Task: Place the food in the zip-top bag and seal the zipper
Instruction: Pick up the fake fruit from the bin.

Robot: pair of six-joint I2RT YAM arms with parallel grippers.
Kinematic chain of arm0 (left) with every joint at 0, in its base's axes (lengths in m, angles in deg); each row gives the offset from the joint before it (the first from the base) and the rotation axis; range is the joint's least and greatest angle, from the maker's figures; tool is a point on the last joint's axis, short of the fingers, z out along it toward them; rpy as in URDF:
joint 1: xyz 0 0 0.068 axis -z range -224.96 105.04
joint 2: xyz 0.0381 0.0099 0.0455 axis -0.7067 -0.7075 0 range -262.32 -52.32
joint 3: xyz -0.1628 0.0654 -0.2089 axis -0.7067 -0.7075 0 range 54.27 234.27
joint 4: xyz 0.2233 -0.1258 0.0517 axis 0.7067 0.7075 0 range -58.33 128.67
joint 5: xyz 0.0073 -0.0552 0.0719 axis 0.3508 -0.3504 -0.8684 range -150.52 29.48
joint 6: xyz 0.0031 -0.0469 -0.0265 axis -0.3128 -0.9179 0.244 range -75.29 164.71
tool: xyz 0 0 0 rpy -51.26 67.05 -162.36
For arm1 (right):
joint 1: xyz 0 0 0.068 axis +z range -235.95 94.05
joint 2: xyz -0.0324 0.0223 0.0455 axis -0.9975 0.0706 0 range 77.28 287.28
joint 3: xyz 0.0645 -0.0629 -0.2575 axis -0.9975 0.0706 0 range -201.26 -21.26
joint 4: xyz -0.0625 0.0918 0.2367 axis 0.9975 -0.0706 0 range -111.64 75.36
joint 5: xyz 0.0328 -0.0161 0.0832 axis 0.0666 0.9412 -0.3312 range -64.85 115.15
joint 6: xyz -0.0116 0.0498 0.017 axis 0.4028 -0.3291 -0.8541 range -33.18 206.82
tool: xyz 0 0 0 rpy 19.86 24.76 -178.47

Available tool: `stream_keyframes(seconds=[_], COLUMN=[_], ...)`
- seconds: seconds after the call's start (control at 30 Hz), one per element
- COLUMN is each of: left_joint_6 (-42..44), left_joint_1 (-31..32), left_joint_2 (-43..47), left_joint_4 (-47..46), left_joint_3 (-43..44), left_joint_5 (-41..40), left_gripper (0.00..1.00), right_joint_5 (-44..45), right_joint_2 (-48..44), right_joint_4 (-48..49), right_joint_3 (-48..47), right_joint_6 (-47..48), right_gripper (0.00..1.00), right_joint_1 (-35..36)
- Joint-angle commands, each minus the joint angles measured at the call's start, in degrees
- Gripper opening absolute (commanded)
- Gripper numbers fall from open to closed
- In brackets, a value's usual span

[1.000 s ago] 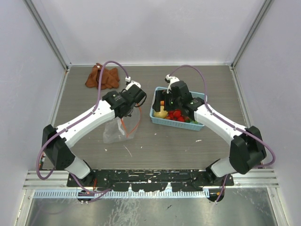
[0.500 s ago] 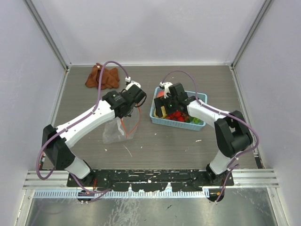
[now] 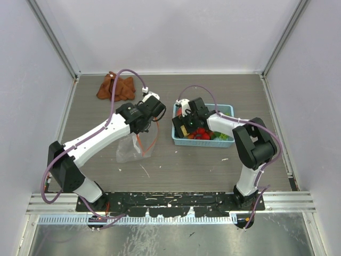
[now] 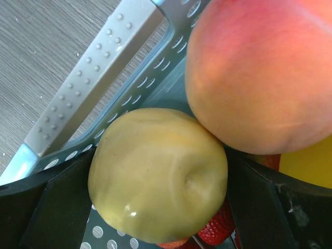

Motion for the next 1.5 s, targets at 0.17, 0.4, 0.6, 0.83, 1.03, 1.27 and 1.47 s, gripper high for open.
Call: stream_keyframes(seconds=[0.17,0.4,0.6,0.83,1.03,1.27,1.47], left_joint_6=[0.7,1.0,1.5,3.1,3.9,4.2,4.5], left_joint_1=[-0.4,-0.3,-0.5,-1.7,-1.9,-1.9,-2.0], left_joint_2=[2.3,2.6,3.0,4.3,4.5,4.2,4.6], left_joint_4=[-0.9,-1.2,-1.3,-2.8,-3.2,-3.3,-4.1], left_joint_3=[0.9,0.7,0.9,0.3,0.1,0.0,-0.6], left_joint_5=[-0.5,0.5,1.6,7.4,10.2,12.3,14.5], left_gripper=[0.0,0.0,0.0,0.0,0.0,0.0,0.0], right_joint_5=[-1.6,0.2,1.1,5.4,15.6,30.7,35.7], right_joint_2=[-6.7,-13.9,-19.7,-27.9,-34.8,-37.0,-35.6], right_joint_4=[2.9,3.0,4.9,8.0,13.2,19.6,25.2], right_joint_3=[0.4,3.2,5.8,7.9,9.3,9.9,12.1], right_joint_6=[1.3,0.3,-1.2,-3.2,-3.7,0.7,3.6], right_gripper=[0.86,0.63,0.58,0.57,0.57,0.57,0.58], right_joint_1=[0.2,0.3,0.3,3.7,12.1,23.3,28.8])
